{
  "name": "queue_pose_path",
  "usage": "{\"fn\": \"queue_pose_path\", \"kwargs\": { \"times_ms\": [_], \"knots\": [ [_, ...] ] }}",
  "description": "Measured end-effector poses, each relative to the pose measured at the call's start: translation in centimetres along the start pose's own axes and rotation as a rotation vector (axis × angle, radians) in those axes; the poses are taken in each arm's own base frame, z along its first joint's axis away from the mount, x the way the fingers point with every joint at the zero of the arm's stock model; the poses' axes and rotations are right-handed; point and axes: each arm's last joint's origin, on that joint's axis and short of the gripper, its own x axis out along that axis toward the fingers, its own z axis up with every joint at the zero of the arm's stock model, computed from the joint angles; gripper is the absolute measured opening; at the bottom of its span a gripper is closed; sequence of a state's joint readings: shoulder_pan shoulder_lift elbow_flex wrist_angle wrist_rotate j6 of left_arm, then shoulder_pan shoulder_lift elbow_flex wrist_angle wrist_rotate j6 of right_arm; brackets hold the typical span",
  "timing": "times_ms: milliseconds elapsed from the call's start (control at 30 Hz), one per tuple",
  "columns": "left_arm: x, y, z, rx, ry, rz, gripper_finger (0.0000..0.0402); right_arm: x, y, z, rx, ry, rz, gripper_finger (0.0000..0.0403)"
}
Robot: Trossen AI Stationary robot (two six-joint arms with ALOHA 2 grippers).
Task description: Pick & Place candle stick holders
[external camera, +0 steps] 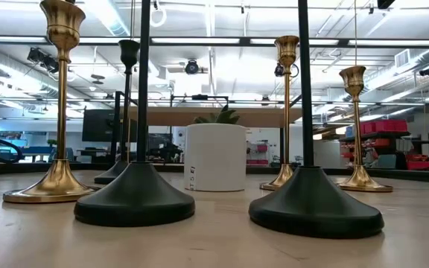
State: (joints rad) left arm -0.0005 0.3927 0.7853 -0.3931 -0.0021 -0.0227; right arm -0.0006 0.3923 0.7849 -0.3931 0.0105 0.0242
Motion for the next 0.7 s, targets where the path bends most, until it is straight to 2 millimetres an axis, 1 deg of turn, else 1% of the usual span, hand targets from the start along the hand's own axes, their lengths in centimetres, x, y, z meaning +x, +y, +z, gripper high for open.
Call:
{"fn": "queue_pose_path", "kwargs": {
  "times_ms": [700],
  "knots": [
    [0.00, 0.00, 0.00, 0.000, 0.000, 0.000, 0.0034, 0.00, 0.00, 0.00, -0.016, 0.000, -0.002, 0.0022]
  ]
}}
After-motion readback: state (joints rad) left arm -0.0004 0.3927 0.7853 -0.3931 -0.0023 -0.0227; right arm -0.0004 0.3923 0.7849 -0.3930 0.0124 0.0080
